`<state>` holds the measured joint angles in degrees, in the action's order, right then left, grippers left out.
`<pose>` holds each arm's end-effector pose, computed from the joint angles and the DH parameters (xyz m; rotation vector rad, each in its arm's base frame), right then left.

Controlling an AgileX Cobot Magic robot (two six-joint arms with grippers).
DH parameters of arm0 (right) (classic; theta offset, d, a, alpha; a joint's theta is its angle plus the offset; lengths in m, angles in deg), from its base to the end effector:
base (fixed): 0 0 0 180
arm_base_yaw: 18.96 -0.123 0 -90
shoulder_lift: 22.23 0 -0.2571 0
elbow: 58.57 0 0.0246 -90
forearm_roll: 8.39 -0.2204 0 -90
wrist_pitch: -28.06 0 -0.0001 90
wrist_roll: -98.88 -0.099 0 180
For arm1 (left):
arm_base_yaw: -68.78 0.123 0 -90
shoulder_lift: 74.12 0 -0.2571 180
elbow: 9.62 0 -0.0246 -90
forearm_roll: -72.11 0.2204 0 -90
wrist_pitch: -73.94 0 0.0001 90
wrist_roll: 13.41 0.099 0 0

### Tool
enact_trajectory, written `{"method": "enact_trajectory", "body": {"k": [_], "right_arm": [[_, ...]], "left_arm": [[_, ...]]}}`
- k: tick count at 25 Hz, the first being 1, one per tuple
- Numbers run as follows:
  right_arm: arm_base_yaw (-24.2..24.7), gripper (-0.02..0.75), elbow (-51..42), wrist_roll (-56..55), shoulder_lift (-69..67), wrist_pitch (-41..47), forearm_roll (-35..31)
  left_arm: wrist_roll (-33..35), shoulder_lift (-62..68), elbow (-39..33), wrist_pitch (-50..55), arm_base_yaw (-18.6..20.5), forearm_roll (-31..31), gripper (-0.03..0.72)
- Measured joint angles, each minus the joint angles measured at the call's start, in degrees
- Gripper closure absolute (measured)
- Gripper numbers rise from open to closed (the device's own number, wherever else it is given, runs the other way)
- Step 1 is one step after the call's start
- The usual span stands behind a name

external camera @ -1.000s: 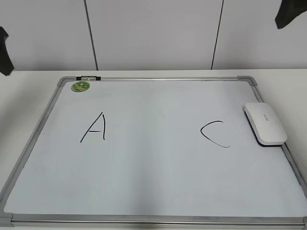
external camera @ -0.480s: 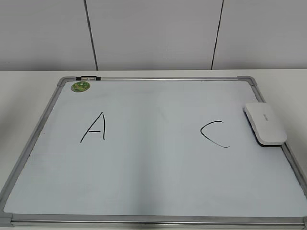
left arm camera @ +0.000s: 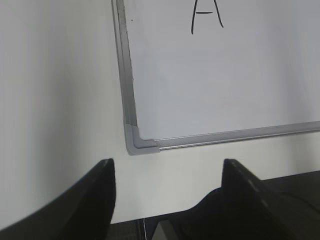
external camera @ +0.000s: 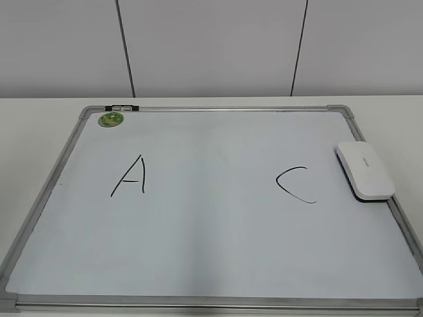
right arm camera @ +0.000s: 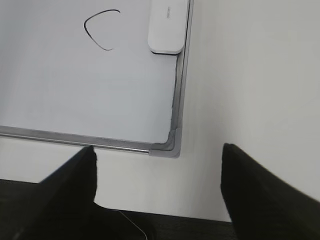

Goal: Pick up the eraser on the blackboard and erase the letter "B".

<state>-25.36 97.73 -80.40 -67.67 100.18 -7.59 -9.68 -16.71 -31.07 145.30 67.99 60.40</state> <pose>0.0783 0.0075 0.3304 -0.1526 2.4607 0.0247 0.1214 -0.0207 0.3223 0.0847 2.6053 -0.2581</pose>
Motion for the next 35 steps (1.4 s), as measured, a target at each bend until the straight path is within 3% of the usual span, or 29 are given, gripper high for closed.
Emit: {"method": "enact_trajectory", "body": {"k": [17,25,35], "right_arm": [[-0.03,0.146,-21.82,0.09,18.94,-3.65,3.05],[-0.03,0.146,-23.79,0.09,19.16,-7.11,3.79],[-0.03,0.146,-23.79,0.09,19.16,-7.46,3.79]], "left_arm": [[0.0,-18.26,-18.66,-4.0,-0.31,3.74,0.218],[0.0,-18.55,-24.39,-10.01,-0.31,7.55,0.227],[0.0,-18.55,-25.51,-9.56,-0.31,9.96,0.236]]}}
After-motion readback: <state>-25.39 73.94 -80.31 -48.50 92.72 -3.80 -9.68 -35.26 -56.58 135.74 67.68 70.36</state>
